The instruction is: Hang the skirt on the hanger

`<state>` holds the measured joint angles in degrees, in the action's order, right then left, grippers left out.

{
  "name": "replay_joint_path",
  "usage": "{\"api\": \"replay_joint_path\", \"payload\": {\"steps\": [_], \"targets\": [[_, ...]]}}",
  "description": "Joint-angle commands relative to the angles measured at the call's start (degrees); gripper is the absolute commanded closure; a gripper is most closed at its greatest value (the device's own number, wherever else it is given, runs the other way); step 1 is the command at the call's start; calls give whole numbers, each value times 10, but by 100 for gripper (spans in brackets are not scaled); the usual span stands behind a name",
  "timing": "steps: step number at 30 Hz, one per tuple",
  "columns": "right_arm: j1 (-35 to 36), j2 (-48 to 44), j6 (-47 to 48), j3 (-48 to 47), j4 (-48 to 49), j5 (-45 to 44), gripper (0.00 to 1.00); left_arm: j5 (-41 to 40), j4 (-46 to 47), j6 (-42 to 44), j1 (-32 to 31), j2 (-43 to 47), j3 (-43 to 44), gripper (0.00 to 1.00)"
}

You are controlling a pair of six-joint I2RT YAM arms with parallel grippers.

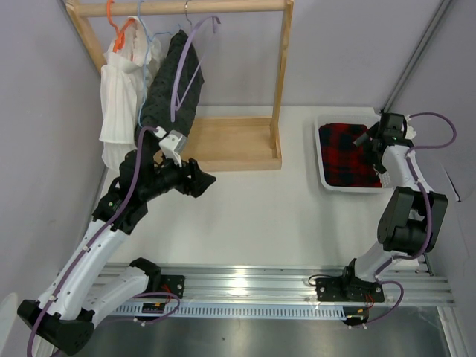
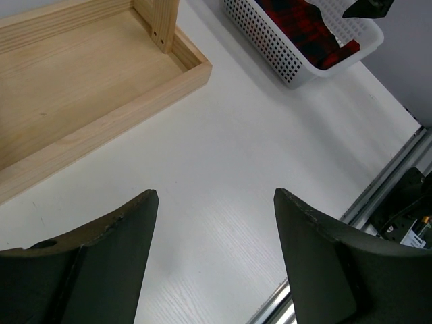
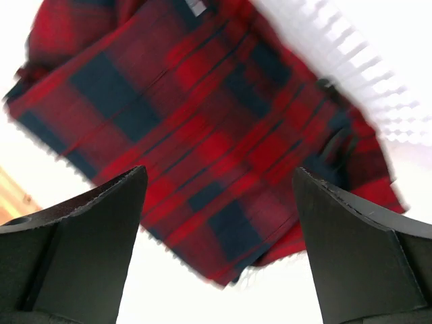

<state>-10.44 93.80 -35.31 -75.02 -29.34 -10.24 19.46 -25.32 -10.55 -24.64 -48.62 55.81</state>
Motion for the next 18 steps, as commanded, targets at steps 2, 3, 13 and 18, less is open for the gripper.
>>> {"api": "replay_joint_path", "payload": {"steps": [2,3,13,18], "targets": [[-27,42,16,-25,37,-5,5,20,19,-8,-3,4,-7,25],[-30,52,17,-28,45,10,6,21,19,-7,-3,3,-7,25],[-50,145,24,-40,106,112,14,29,19,-4,-3,5,-11,25],[-50,122,22,-28,126,115,42,29,18,-2,-3,6,-12,25]]}}
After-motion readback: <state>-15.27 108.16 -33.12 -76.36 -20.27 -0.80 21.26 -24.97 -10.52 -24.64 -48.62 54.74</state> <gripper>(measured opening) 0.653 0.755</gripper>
